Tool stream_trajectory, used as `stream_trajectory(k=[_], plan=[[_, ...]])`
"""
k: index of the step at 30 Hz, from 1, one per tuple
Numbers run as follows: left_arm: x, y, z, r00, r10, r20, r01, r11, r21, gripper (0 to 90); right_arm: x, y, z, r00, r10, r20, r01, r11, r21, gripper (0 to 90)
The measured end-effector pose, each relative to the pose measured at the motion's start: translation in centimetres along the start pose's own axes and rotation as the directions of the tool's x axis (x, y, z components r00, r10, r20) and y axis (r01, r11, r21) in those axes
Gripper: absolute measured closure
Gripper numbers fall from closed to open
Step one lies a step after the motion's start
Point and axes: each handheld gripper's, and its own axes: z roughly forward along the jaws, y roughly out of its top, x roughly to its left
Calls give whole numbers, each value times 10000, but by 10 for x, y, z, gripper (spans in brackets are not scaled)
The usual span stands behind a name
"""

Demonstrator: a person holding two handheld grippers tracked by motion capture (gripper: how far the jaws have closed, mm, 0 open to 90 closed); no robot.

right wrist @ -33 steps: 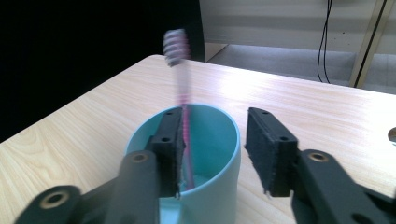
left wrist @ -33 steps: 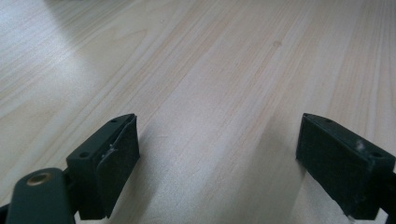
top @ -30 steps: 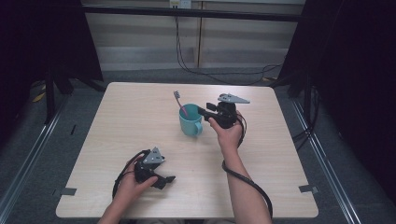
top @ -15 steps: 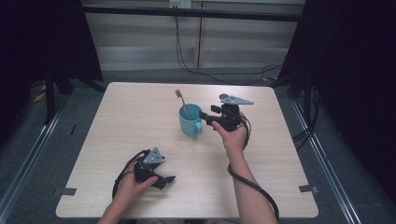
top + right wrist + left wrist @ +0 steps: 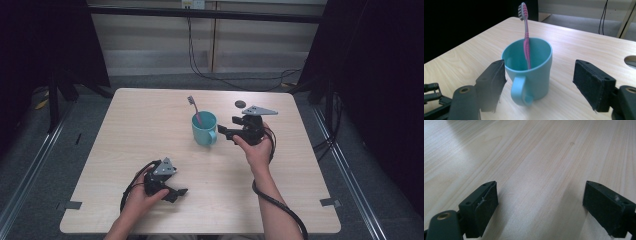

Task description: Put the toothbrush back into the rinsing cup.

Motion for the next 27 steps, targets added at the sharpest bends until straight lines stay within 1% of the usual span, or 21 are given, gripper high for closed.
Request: stream_trajectory(k=[2,7,8,13,17,18,20,21,22,23,24,25,27], plan=[[0,0,0,10000,-4,0,4,10000,0,124,-1,-2,-3,9999,-41,104,40,9999,129,243],[0,0,0,10000,9,-4,-9,10000,2,124,-4,-5,-12,10000,12,74,-14,9998,193,231],[0,0,0,10000,-5,17,5,10000,-19,124,-6,-7,-16,9997,-24,225,17,9996,298,221],[0,0,0,10000,-3,13,3,10000,-20,125,-8,-9,-22,9997,-46,244,37,9994,358,214],[0,0,0,10000,0,12,0,10000,-19,125,-8,-12,-26,9998,-96,172,88,9990,429,202],[0,0,0,10000,1,13,-1,10000,-18,125,-7,-14,-27,9997,-175,148,167,9983,566,178],[0,0,0,10000,1,13,-1,10000,-17,125,-6,-15,-27,9993,-367,81,360,9964,767,161],[0,0,0,10000,1,13,-1,10000,-17,125,-6,-15,-27,9993,-367,81,360,9964,767,161],[0,0,0,10000,-1,14,1,10000,-17,125,-5,-17,-28,9988,-484,-56,487,9942,963,148],[0,0,0,10000,3,13,-3,10000,-14,124,-4,-19,-28,9985,-531,-114,540,9928,1071,143],[0,0,0,10000,3,13,-3,10000,-14,125,-4,-19,-28,9985,-531,-114,540,9928,1071,143],[0,0,0,10000,3,9,-3,10000,-19,125,-3,-21,-29,9978,-611,-260,638,9905,1216,143],[0,0,0,10000,4,10,-4,10000,-15,124,-2,-24,-30,9972,-674,-338,712,9887,1316,141]])
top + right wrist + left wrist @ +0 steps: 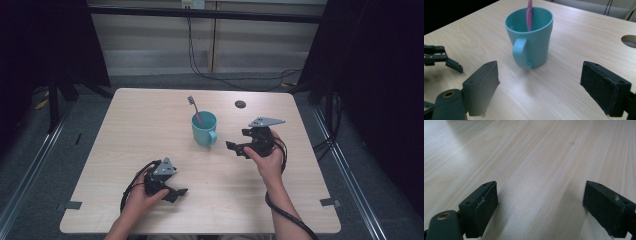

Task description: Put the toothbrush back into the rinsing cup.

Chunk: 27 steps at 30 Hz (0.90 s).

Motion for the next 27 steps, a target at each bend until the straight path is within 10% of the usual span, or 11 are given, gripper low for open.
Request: stream_trajectory(k=[27], plan=[[0,0,0,10000,-1,-2,1,10000,-5,124,0,-31,-22,9998,95,-164,-88,9991,405,142]])
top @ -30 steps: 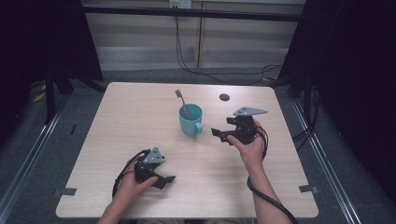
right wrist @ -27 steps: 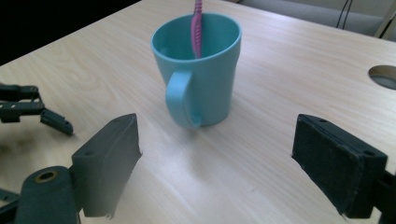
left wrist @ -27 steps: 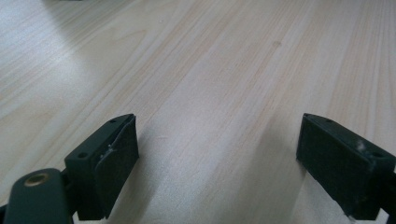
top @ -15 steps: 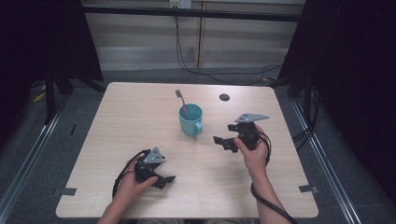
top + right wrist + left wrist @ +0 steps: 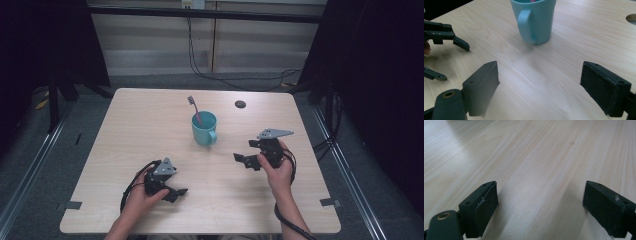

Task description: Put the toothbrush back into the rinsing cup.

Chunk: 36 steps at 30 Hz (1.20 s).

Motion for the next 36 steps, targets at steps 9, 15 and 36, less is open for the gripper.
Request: stream_trajectory(k=[9,15,36], plan=[[0,0,0,10000,-4,1,4,10000,-4,124,-2,-10,-6,10000,-70,68,69,9999,155,142],[0,0,0,10000,1,2,-1,10000,-1,124,-1,-17,-9,9999,-111,88,109,9997,203,143],[0,0,0,10000,-3,4,3,10000,-3,124,-5,-36,-16,9998,-165,150,159,9990,407,145]])
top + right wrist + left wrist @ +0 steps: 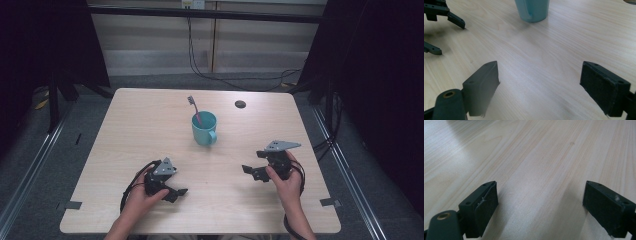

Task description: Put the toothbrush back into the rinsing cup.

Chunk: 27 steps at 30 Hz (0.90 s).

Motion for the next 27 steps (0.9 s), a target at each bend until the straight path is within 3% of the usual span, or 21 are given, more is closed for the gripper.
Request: stream_trajectory(k=[7,27], plan=[[0,0,0,10000,-3,-2,3,10000,-1,124,-2,-4,-4,10000,77,53,-77,9999,-100,145],[0,0,0,10000,-3,1,3,10000,-8,124,0,-25,-8,9991,-324,263,309,9979,576,146]])
